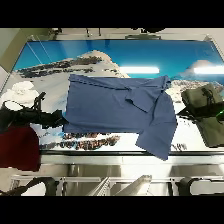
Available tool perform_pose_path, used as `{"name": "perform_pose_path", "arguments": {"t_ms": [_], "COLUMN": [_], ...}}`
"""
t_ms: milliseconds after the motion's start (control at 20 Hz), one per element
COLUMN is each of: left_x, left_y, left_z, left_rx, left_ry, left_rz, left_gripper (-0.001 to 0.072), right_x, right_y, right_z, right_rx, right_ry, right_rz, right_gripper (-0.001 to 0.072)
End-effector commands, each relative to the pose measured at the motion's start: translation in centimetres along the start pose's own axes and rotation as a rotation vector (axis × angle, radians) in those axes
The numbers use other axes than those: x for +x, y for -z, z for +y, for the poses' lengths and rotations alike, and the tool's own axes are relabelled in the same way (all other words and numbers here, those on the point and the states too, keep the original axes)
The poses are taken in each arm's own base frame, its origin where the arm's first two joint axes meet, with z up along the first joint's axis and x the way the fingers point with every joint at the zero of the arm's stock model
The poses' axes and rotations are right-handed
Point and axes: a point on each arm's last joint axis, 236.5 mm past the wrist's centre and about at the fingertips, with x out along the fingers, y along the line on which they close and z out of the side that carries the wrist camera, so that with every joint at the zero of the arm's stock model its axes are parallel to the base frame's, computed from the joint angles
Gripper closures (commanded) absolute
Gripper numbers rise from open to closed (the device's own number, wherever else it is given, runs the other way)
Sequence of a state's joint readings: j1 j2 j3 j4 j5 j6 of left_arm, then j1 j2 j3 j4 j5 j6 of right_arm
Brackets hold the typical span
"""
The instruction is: Fold the shirts.
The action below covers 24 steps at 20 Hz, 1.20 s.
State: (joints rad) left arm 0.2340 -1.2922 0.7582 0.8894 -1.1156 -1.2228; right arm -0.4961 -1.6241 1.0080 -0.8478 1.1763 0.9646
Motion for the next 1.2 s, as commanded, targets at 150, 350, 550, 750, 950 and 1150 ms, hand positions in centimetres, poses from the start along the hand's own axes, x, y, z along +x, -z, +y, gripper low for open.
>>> {"name": "perform_pose_path", "arguments": {"t_ms": [150, 350, 550, 750, 950, 1150], "left_x": [-0.2, -0.2, -0.2, -2.0, -16.2, -37.8], "left_y": [-0.1, -0.1, 0.0, -1.3, -4.4, 1.3], "left_z": [0.2, 0.2, 0.1, -4.9, -18.9, -28.2], "left_rx": [-0.002, 0.003, 0.004, 0.057, 0.302, 0.749], "left_ry": [-0.001, 0.0, 0.003, 0.205, 0.764, 1.193], "left_rz": [-0.005, -0.006, 0.002, -0.031, -0.237, -0.609], "left_gripper": [0.0678, 0.0678, 0.0678, 0.0679, 0.0679, 0.0679], "right_x": [3.1, 3.0, 2.8, 0.6, -9.1, -28.2], "right_y": [2.0, 3.5, 4.1, 3.6, 0.5, 1.8], "right_z": [3.1, 4.3, 4.7, 8.8, 19.6, 35.1], "right_rx": [-0.038, -0.067, -0.082, -0.108, -0.339, -0.733], "right_ry": [-0.063, -0.107, -0.128, -0.254, -0.425, -0.632], "right_rz": [0.116, 0.181, 0.205, 0.185, -0.034, -0.587], "right_gripper": [0.0431, 0.0432, 0.0663, 0.07, 0.07, 0.0699]}}
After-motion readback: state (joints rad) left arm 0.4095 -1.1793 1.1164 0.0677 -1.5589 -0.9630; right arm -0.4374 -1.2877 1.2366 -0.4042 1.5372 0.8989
